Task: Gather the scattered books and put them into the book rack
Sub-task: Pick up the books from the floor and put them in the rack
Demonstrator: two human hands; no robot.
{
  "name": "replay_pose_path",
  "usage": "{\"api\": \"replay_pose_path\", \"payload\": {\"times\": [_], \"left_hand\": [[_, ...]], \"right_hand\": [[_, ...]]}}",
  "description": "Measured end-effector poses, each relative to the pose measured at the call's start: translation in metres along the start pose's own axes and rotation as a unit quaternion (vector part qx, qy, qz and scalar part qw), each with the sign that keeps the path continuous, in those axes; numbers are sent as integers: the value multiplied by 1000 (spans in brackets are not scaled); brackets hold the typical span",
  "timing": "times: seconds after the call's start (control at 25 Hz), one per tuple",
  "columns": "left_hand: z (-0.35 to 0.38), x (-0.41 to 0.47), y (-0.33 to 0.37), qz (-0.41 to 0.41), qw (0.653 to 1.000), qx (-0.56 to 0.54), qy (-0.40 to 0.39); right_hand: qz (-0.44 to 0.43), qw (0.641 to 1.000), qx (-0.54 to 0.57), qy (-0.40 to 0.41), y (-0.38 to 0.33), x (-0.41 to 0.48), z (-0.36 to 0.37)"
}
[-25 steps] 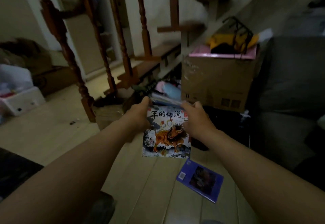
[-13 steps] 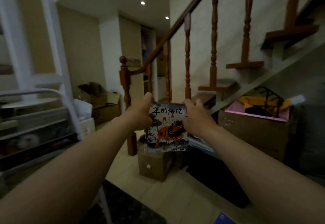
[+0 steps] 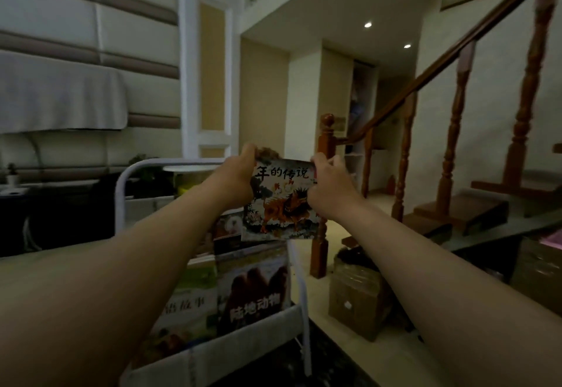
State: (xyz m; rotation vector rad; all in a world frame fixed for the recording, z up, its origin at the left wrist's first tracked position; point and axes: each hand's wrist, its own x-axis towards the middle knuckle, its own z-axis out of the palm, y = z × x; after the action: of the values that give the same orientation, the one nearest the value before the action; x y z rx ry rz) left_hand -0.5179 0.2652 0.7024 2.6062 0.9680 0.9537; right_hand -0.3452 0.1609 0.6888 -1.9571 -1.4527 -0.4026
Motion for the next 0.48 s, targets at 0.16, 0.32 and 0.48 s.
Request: {"api": "replay_pose_path", "payload": {"times": [0.16,0.32,0.48], "left_hand": [[-18,-5,-35,-15,999,17,39],[-22,-4,-52,-4,997,38,61],[-10,-3,-66,-4,996,71,54]], "right_hand": [[-42,999,18,-12,-33,18,17],[-49,998,35,-19,-41,36,33],[-42,997,48,-45,-38,47,55]]}}
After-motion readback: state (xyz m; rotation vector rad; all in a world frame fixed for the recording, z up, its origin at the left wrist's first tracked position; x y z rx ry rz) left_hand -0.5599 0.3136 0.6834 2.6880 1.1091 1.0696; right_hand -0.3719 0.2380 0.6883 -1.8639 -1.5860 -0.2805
